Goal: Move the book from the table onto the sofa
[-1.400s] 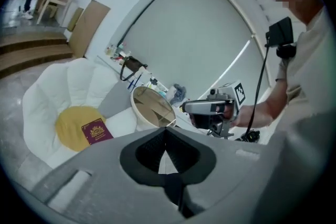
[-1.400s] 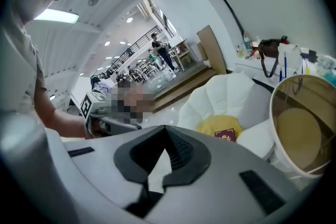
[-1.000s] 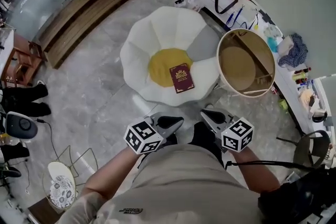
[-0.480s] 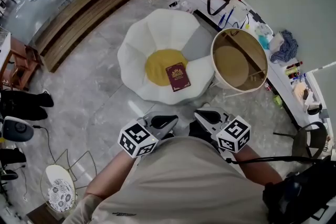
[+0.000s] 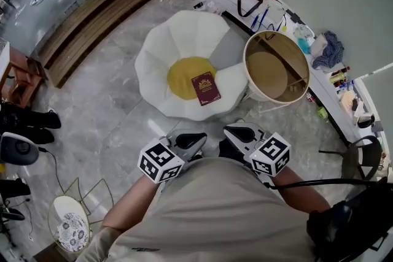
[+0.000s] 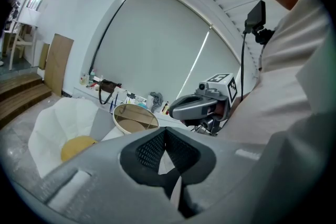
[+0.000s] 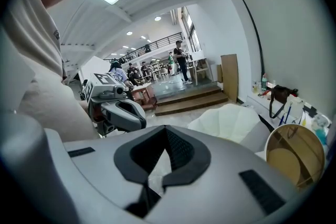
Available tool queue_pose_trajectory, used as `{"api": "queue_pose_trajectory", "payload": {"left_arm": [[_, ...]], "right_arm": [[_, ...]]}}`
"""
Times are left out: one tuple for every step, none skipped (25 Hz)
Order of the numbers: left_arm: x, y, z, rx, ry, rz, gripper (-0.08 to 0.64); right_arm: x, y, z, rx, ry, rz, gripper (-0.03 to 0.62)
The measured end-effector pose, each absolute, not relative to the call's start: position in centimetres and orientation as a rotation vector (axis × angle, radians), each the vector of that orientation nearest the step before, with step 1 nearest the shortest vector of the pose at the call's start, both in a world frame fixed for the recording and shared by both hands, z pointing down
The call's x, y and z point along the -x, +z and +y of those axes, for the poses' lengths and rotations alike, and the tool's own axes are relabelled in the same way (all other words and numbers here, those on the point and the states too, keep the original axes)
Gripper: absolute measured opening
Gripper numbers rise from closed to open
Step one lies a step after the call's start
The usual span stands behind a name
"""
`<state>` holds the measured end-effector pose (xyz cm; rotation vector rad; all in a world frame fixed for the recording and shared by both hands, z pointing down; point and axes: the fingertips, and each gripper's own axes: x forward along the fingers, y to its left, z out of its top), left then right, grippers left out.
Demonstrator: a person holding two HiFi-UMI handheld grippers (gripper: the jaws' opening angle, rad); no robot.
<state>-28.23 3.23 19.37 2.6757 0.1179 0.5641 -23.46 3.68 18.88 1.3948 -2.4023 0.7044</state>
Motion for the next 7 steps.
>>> {"api": "queue_pose_trajectory", "payload": {"left_arm": [[28.24,19.41,3.20,-2.676,0.564,0.119,0.008],[28.24,19.49,3.13,-2.677,0.564,0.120,0.009],[28.20,19.60,3.02,-2.679,0.565,0.121,0.008],[28.12,19.71,2.90,-2.682,0.567,0.122,0.008],[28.03,19.79,2.78,-2.685,0.568,0.124,0.008],[27.93,19.86,2.68,-2.687,0.569,0.127,0.008],[27.83,19.91,2.57,-2.690,0.569,0.129,0.009]], "right_arm": [[23.42,18.85,3.67,-1.400,0.704,-2.400,0.012],[23.36,18.87,3.62,-1.405,0.702,-2.396,0.012],[23.25,18.92,3.54,-1.410,0.697,-2.390,0.012],[23.11,18.98,3.43,-1.414,0.691,-2.385,0.012],[22.97,19.02,3.29,-1.418,0.684,-2.380,0.012],[22.83,19.04,3.15,-1.422,0.678,-2.377,0.012],[22.68,19.05,3.00,-1.426,0.671,-2.373,0.012]]}}
